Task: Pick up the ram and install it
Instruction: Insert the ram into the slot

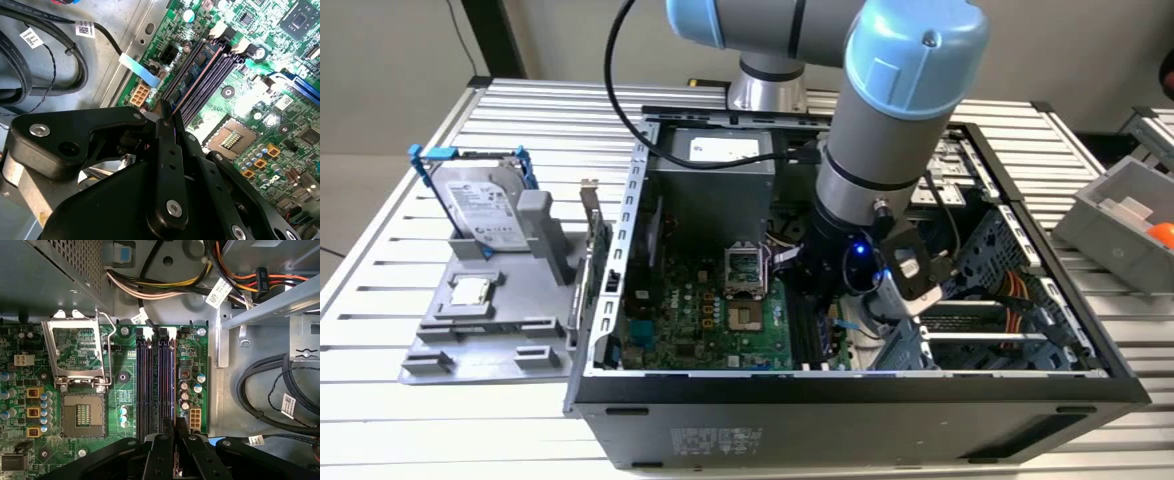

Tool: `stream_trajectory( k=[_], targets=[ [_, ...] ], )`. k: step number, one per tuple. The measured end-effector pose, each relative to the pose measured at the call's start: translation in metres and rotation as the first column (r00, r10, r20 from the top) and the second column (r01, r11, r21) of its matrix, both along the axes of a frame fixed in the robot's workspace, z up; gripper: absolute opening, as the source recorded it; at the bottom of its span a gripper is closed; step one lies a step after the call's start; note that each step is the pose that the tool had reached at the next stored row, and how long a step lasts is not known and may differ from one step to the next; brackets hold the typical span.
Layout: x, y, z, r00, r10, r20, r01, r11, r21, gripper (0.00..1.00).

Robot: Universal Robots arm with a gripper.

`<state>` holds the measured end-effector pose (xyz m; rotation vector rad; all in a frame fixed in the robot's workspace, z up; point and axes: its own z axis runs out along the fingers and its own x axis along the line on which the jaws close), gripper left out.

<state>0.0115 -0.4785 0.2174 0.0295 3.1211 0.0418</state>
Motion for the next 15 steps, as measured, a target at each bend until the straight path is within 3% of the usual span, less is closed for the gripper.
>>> stream_trajectory(
  k=[15],
  targets=[
    [-0.0003,-0.0001,-0.0018,1.0,-0.002,-0.0003,0.002,1.0,-0.0003,0.0]
  ],
)
